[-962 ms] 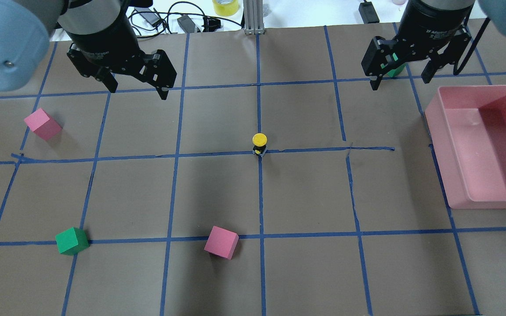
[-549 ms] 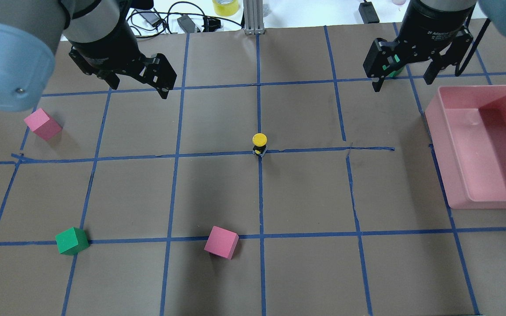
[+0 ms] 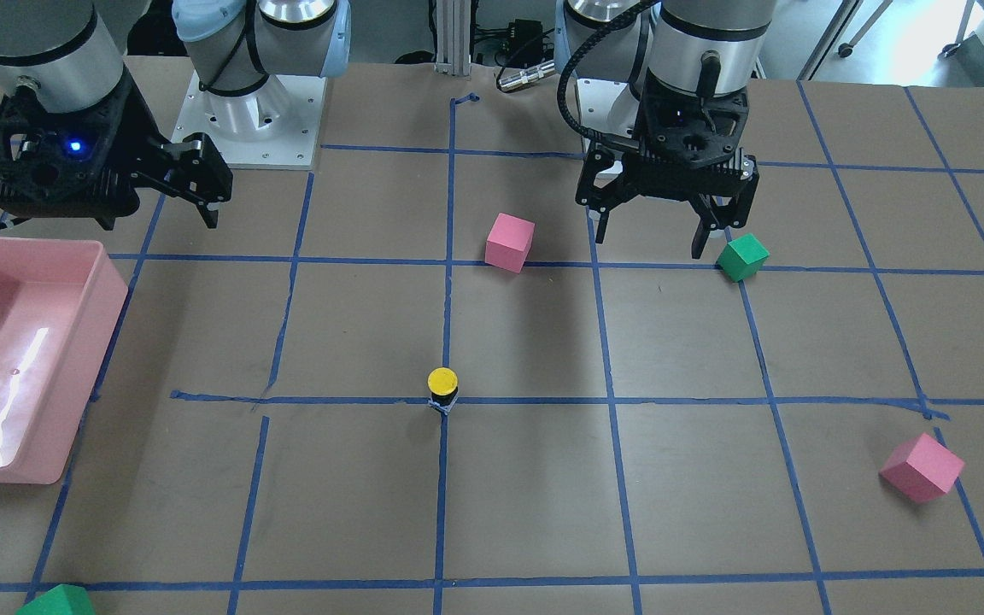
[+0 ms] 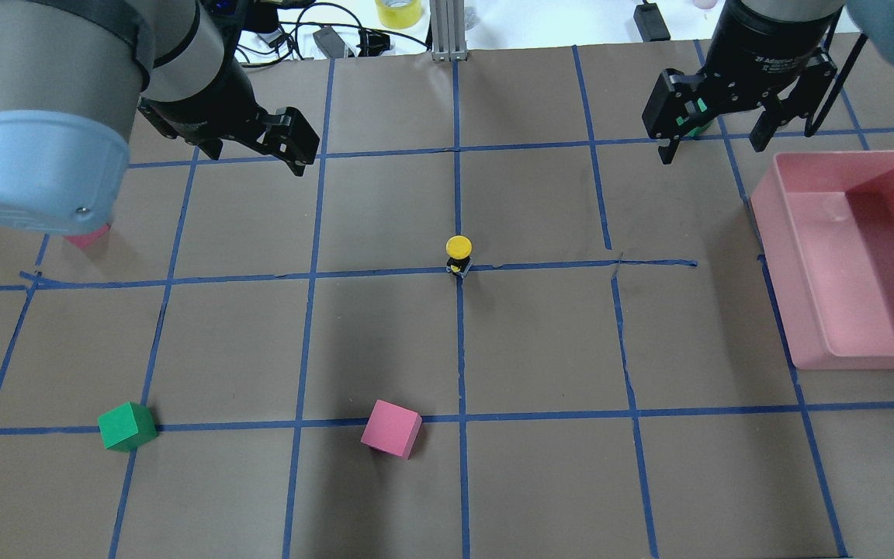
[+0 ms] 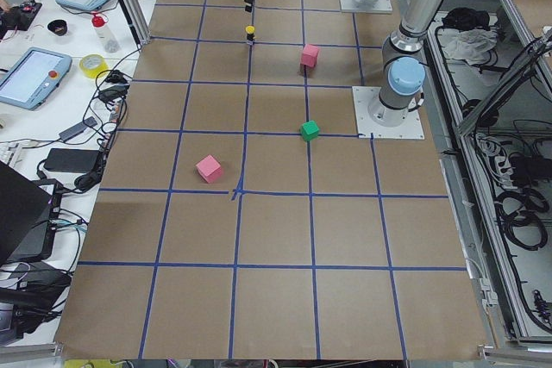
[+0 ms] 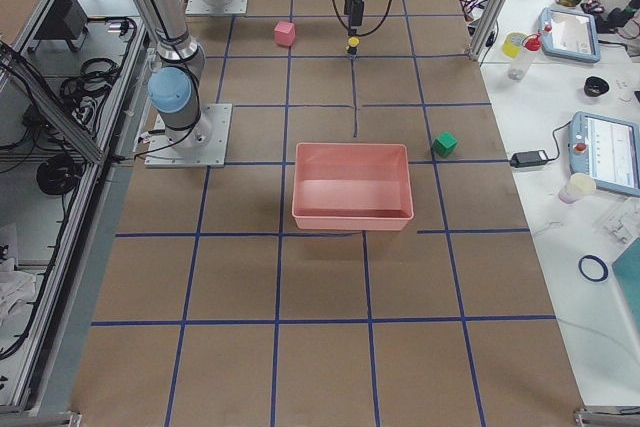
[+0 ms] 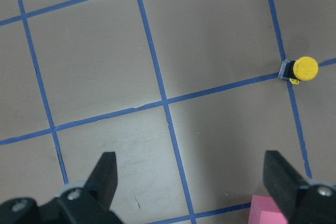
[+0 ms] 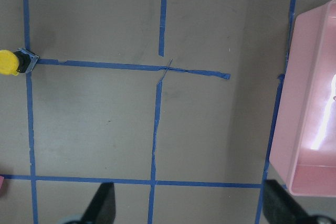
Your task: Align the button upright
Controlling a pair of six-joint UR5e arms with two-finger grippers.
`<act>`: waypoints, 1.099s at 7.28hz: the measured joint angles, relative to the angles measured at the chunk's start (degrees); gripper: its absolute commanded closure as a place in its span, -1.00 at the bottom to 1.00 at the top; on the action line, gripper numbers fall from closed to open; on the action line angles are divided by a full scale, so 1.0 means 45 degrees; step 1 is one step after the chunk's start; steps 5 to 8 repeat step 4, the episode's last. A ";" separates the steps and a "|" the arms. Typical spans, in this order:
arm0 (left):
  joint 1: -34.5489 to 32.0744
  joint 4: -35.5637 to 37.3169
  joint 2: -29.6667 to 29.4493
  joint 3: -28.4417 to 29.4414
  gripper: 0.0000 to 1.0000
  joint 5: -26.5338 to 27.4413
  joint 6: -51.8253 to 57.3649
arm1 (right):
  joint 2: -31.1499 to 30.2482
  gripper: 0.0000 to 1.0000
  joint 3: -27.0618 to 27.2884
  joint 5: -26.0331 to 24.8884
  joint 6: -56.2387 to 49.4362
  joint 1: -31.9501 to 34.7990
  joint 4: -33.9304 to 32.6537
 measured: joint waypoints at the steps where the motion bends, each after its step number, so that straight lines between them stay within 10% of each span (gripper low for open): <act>1: 0.0010 0.0007 0.0013 0.0001 -1.00 0.0003 0.0001 | 0.0000 -1.00 0.0000 0.0000 -0.0018 -0.0001 -0.0001; 8: 0.0122 0.0016 0.0022 0.0004 -1.00 -0.0013 0.0001 | 0.0001 -1.00 0.0000 -0.0008 -0.0107 -0.0016 -0.0008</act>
